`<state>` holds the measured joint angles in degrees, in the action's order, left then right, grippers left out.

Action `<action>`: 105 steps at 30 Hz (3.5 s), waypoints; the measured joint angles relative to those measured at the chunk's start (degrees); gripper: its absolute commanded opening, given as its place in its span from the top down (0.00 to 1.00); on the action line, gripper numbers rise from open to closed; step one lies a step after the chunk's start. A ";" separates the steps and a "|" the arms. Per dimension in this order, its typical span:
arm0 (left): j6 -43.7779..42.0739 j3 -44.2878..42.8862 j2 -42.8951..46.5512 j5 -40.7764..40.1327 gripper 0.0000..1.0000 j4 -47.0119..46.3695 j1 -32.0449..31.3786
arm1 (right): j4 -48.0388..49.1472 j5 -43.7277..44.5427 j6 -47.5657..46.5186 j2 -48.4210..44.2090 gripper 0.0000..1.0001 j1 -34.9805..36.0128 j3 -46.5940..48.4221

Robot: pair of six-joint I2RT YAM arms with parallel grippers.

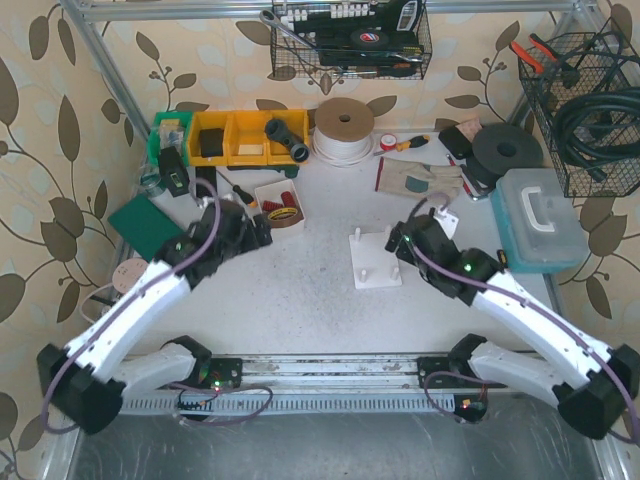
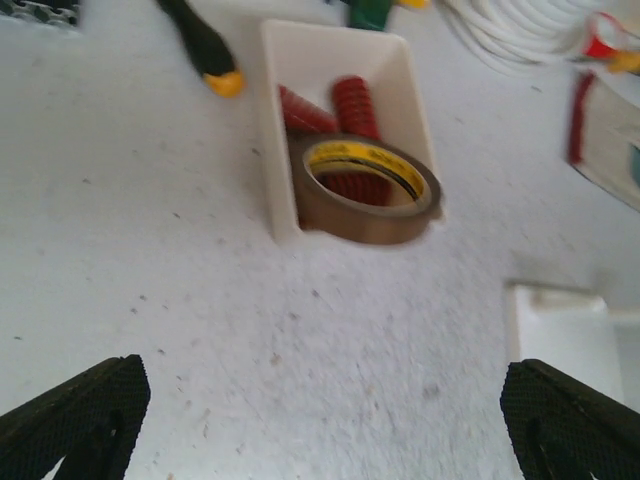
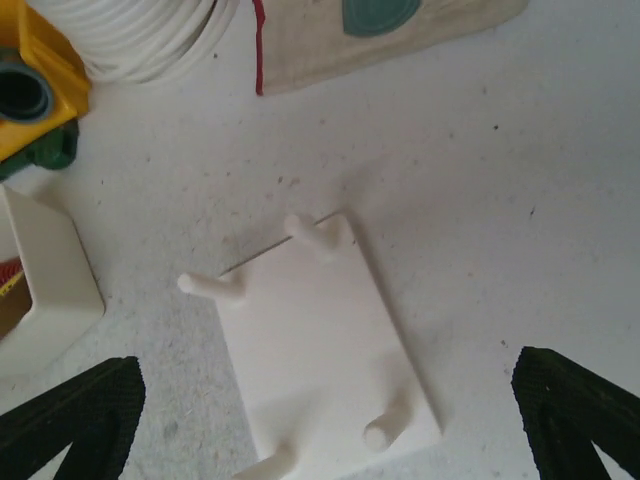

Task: Install the large spring

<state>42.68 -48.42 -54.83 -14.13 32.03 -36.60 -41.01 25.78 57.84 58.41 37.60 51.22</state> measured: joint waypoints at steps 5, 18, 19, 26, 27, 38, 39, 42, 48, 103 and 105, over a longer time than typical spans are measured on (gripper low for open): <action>-2.54 -12.76 -15.69 4.81 0.07 7.48 11.10 | 10.21 1.42 -4.07 -8.96 0.00 -0.02 -13.38; -8.90 -30.71 -41.16 11.85 0.42 14.40 16.44 | 24.00 -3.08 -9.86 -8.20 0.01 0.00 -17.81; -9.31 -31.71 -43.12 12.33 0.44 14.51 16.79 | 24.39 -3.61 -10.14 -7.45 0.01 0.00 -17.79; -9.92 -33.75 -51.45 14.60 0.49 12.46 17.51 | 26.25 -6.56 -11.63 -5.38 0.01 0.00 -17.79; -9.92 -33.75 -51.69 14.78 0.51 11.98 17.51 | 26.53 -6.71 -11.65 -5.40 0.01 0.00 -17.79; -11.61 -35.06 -53.81 14.64 0.87 9.92 17.53 | 28.06 -6.99 -11.63 -5.40 0.02 0.00 -17.79; -12.02 -35.06 -53.81 14.64 0.91 9.81 17.53 | 28.11 -6.99 -11.63 -5.38 0.02 0.00 -17.79; -12.70 -35.15 -53.81 14.29 0.99 9.70 17.51 | 28.17 -6.99 -11.63 -5.27 0.02 0.00 -17.79; -13.75 -35.10 -53.70 14.27 1.00 9.68 17.53 | 28.20 -6.99 -11.61 -5.09 0.02 0.00 -17.79; 49.79 5.44 0.83 7.65 0.47 10.82 -12.35 | 25.99 -6.97 -10.75 -6.93 0.01 0.92 -17.70; 51.10 4.52 -3.15 6.97 0.45 9.79 -13.53 | 25.99 -6.95 -10.75 -6.93 0.01 0.96 -17.70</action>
<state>93.78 -43.90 -57.98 -7.16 41.82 -50.13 -15.03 18.83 47.09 51.48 38.57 33.52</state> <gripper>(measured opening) 0.522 0.991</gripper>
